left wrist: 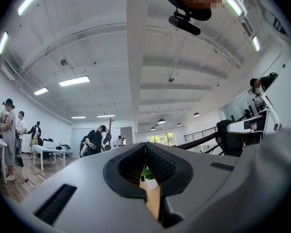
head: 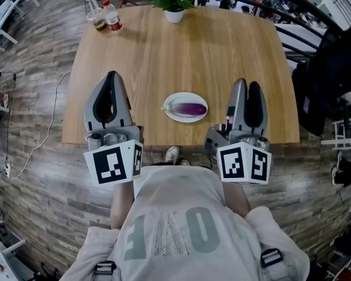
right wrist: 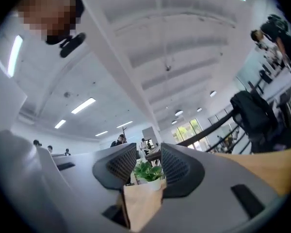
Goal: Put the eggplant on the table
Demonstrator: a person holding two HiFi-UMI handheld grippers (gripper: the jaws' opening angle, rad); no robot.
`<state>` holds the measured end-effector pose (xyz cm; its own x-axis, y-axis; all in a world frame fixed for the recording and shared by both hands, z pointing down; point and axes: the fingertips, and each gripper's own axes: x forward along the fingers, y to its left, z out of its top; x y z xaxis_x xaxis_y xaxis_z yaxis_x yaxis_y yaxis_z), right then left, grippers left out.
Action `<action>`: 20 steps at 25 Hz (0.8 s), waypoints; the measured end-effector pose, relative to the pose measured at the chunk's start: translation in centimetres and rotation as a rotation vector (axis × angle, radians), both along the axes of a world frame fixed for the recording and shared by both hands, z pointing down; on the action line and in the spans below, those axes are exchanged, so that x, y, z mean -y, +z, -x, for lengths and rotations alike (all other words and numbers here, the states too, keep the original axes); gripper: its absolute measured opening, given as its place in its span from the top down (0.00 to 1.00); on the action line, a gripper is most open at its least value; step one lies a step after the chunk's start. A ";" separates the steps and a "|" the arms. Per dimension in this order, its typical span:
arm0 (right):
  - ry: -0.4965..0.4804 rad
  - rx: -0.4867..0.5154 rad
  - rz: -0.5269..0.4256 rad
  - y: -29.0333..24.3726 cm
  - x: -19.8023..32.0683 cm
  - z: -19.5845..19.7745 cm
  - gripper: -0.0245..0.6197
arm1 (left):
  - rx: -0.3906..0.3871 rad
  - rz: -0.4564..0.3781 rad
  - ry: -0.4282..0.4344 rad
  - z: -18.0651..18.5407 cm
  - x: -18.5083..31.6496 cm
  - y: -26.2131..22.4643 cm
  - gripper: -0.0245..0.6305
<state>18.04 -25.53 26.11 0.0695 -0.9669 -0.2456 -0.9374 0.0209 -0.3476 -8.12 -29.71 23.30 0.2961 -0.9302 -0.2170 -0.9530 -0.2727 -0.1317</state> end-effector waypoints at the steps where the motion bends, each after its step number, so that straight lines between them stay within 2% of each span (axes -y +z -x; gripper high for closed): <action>1: -0.003 -0.071 -0.013 -0.5 -0.2 1.0 0.73 | 0.004 -0.004 0.015 -0.6 0.0 0.0 0.95; 4: -0.020 -0.249 -0.027 -1.3 -0.6 3.9 0.73 | 0.020 -0.010 0.063 -2.4 -0.1 0.0 0.95; 7: -0.080 -0.340 -0.014 -1.4 -0.5 6.4 0.74 | 0.023 -0.007 0.105 -3.7 -0.4 0.2 0.95; 11: -0.118 -0.381 0.036 -0.5 -0.1 8.0 0.92 | -0.028 0.003 0.182 -5.3 -0.9 0.2 0.95; 20: -0.142 -0.402 0.107 0.8 0.1 8.8 0.93 | -0.018 0.018 0.242 -7.1 -1.7 0.4 0.95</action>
<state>9.23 -25.61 26.88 -0.1467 -0.9814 -0.1241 -0.9890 0.1432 0.0370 -0.99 -28.06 23.74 0.5072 -0.8364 -0.2079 -0.8618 -0.4956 -0.1086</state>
